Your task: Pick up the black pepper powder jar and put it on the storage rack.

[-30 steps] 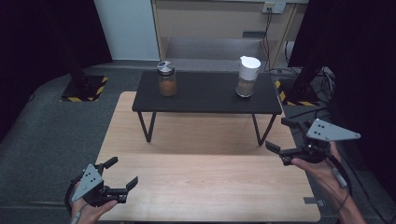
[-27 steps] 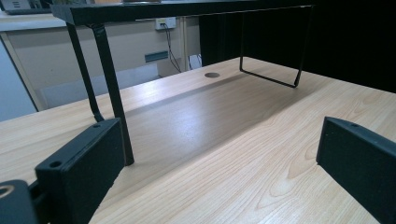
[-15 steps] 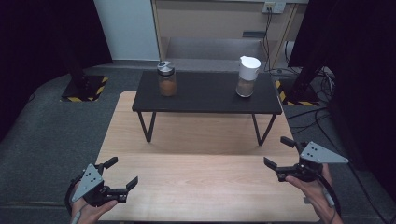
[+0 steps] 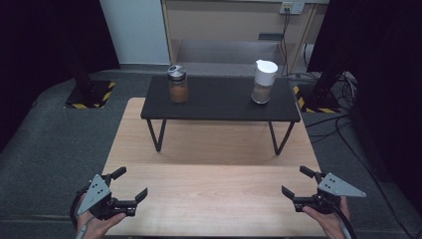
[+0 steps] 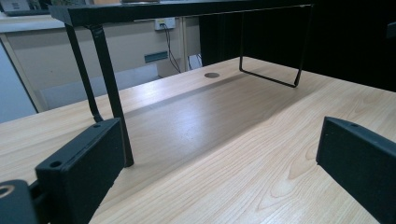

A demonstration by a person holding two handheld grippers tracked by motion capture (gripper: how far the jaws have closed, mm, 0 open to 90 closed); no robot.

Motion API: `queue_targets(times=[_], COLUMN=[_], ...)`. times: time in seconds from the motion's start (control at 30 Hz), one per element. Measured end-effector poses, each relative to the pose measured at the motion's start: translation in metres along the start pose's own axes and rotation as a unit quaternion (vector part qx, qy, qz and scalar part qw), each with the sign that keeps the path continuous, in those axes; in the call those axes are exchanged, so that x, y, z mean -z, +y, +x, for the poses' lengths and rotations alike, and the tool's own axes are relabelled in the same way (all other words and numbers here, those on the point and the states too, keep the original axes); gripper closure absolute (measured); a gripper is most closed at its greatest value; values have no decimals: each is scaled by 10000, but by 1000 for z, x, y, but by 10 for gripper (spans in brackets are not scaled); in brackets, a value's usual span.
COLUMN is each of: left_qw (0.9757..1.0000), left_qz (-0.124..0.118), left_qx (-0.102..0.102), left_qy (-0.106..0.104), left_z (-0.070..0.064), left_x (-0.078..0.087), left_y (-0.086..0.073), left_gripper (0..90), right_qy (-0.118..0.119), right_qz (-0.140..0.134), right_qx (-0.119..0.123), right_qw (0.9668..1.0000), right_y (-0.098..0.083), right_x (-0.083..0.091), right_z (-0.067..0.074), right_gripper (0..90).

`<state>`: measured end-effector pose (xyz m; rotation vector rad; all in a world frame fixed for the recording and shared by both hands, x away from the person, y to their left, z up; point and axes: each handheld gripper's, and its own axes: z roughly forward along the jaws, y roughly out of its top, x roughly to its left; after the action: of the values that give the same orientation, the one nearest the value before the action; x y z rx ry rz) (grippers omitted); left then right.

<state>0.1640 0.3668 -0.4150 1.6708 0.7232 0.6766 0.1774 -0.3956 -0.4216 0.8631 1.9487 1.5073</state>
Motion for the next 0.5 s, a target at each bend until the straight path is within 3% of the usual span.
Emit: queue_targets(times=[0.33, 0.5], left_qw=[9999, 9998], left_qz=[-25, -13], left_qx=[-68, -104], left_qy=[-100, -177], left_z=[2, 2], left_x=[-2, -3], left_y=[0, 1], left_gripper=[1, 3], right_qy=[215, 292], right_qz=[196, 150], right_qx=[97, 80], right_qw=[9995, 9994], right_y=[-7, -8], right_x=[-5, -4], right_z=[3, 2], right_gripper=[71, 77])
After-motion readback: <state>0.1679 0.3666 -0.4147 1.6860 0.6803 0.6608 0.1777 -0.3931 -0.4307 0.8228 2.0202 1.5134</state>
